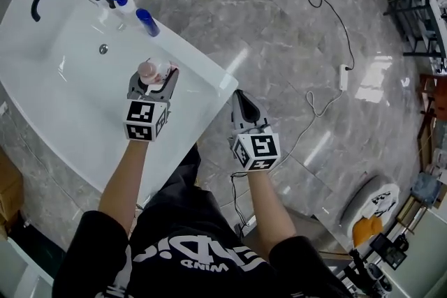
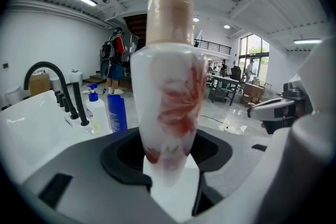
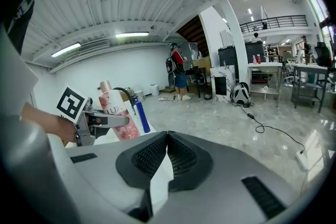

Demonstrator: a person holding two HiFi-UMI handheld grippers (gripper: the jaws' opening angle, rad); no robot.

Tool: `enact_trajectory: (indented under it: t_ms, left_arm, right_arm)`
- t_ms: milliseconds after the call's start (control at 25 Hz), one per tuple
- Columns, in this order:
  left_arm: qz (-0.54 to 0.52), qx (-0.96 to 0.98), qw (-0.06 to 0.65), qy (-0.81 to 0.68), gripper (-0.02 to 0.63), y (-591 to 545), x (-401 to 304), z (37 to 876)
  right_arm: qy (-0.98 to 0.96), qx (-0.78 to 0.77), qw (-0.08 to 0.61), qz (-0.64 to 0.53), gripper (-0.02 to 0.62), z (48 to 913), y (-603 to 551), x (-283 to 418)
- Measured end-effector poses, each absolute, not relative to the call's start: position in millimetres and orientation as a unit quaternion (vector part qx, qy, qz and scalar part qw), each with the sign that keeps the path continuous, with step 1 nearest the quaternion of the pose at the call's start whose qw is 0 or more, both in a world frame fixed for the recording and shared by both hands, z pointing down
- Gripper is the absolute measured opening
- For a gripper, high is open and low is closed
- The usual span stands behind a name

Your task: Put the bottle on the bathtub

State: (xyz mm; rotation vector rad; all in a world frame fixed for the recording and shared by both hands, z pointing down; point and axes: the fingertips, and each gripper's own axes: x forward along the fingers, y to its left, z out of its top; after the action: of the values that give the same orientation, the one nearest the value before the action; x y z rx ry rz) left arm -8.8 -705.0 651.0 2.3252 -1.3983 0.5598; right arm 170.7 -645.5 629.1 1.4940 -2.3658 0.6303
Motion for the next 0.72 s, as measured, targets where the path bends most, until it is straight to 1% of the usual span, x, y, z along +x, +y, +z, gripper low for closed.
enact_trajectory:
  t_ms: [400,720]
  left_arm:
    - [0.212,0.829,0.171,-0.489,0.235,-768,7,709]
    - [0.236,0.824,0.161,-0.488,0.235,-789,11,749]
  right_arm:
    - [-0.821,0.505,0.148,0.222,0.025,666,-695,164]
    - [-0.82,0.502,0.146,0.233,0.025,689,-713,163]
